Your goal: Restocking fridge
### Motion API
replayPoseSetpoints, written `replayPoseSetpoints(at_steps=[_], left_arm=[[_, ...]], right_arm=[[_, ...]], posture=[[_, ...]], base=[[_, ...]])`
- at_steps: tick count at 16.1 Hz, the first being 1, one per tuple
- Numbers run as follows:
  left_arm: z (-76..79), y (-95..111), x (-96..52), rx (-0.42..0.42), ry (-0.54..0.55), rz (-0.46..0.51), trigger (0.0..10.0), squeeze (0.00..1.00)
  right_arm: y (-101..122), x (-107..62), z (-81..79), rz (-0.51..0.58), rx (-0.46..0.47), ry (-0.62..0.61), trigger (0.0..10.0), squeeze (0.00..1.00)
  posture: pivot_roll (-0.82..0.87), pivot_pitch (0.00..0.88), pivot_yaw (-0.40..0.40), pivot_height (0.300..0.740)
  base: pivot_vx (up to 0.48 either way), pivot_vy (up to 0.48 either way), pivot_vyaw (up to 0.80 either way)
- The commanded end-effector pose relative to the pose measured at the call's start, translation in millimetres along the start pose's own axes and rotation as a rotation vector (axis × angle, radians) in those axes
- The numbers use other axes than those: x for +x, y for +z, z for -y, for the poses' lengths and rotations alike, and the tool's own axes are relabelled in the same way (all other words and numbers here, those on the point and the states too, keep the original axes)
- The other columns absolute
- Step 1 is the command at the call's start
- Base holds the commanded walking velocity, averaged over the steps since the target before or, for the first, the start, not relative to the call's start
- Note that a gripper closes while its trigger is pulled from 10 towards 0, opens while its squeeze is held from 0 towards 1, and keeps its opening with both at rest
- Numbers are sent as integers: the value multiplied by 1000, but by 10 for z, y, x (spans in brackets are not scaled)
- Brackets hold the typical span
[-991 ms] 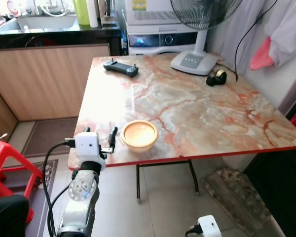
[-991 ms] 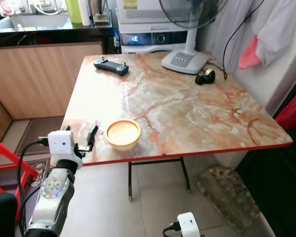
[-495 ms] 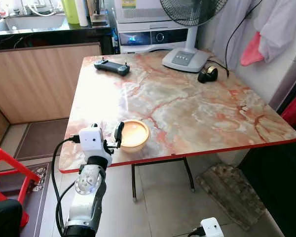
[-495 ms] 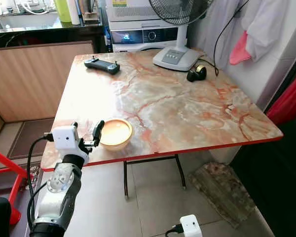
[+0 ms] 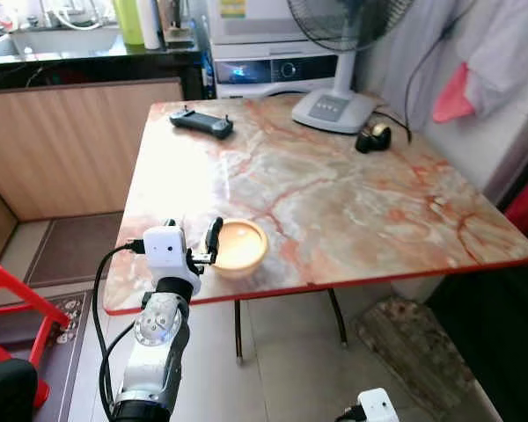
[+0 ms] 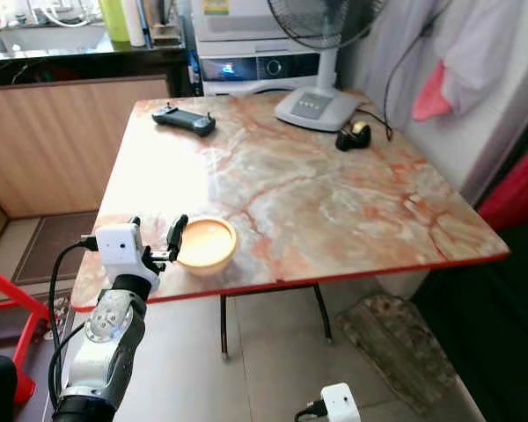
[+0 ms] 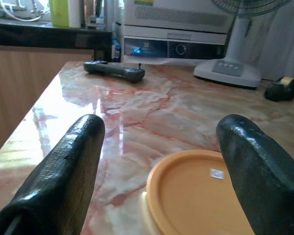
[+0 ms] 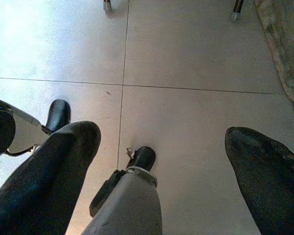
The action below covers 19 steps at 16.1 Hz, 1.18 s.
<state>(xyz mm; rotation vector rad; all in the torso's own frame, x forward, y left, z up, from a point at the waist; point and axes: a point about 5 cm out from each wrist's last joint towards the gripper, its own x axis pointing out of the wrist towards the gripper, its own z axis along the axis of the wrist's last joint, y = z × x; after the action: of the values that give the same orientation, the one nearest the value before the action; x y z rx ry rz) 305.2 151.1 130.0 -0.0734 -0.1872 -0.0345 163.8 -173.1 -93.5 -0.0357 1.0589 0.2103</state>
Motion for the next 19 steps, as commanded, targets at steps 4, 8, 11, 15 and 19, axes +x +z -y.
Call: replayPoseSetpoints(at_steps=[4,8,11,15,19], left_arm=[[2,-7,6,26,-11,-9,10000,0],[1,18,6,32,-3,9,10000,0],[-12,16,-37,31,12,11,10000,0],[-68,17,-138,27,89,7,10000,0],[-239,-82,-244,-91,138,-65,10000,290]], right_arm=[[4,3,-7,-2,13,-1,10000,0],[4,4,-9,-1,12,0,10000,0],[6,4,-10,1,13,0,10000,0],[8,5,-13,3,15,-1,10000,0],[18,7,-17,3,10,2,10000,0]], posture=[[40,0,-24,740],[45,0,-28,740],[47,0,-30,740],[49,0,-29,740],[70,0,-39,740]], base=[[299,0,0],[73,0,0],[0,0,0],[0,0,0],[0,0,0]])
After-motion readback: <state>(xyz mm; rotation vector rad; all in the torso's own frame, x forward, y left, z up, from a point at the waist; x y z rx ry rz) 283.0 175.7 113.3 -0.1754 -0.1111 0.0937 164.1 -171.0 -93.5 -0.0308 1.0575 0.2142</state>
